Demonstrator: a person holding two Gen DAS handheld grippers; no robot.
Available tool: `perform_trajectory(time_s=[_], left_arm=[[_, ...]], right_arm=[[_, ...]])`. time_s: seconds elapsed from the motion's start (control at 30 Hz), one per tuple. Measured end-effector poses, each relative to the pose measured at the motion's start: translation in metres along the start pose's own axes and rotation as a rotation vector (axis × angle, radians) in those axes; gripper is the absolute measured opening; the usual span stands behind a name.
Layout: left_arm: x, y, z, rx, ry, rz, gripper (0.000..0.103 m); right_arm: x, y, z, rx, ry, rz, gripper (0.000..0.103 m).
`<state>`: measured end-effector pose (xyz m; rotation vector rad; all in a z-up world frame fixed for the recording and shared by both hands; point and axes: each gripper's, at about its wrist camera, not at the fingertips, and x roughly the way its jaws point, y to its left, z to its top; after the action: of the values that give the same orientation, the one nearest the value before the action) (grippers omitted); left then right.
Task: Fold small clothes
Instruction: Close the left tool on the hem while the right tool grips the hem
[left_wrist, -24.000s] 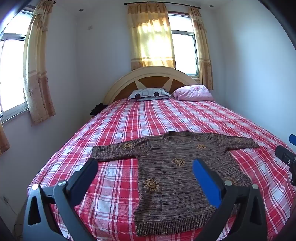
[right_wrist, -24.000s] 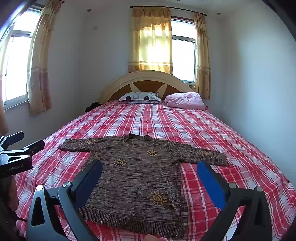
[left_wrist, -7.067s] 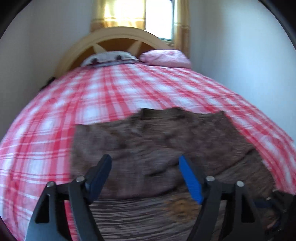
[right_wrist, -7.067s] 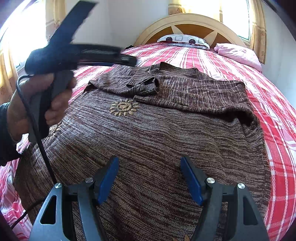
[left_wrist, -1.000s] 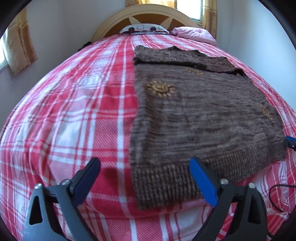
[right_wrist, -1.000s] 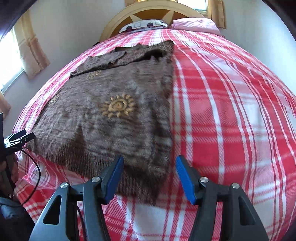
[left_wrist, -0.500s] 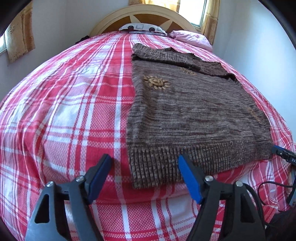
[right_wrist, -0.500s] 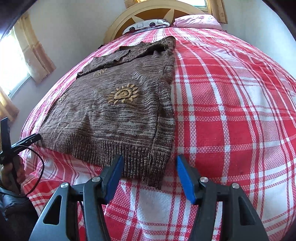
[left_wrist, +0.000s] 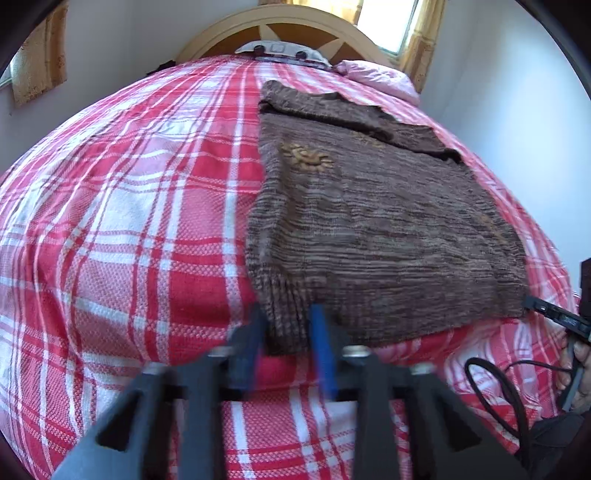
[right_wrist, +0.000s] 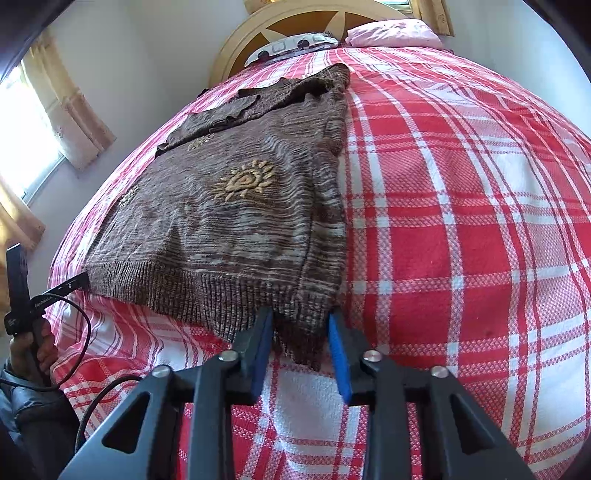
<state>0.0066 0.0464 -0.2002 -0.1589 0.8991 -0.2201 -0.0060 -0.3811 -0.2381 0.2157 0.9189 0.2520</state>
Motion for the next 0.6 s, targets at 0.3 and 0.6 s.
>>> perform_trajectory(time_s=[0.3,0.6], left_arm=[[0.002,0.004,-0.001,-0.011,-0.024,-0.031,0.018],[-0.016,0.008,0.008,0.008,-0.116,-0.104,0.007]], right_arm=[[0.008,-0.009,-0.004,0.061,0.013,0.090,0.010],[-0.032,0.001,0.005,0.031,-0.157,0.211,0.005]])
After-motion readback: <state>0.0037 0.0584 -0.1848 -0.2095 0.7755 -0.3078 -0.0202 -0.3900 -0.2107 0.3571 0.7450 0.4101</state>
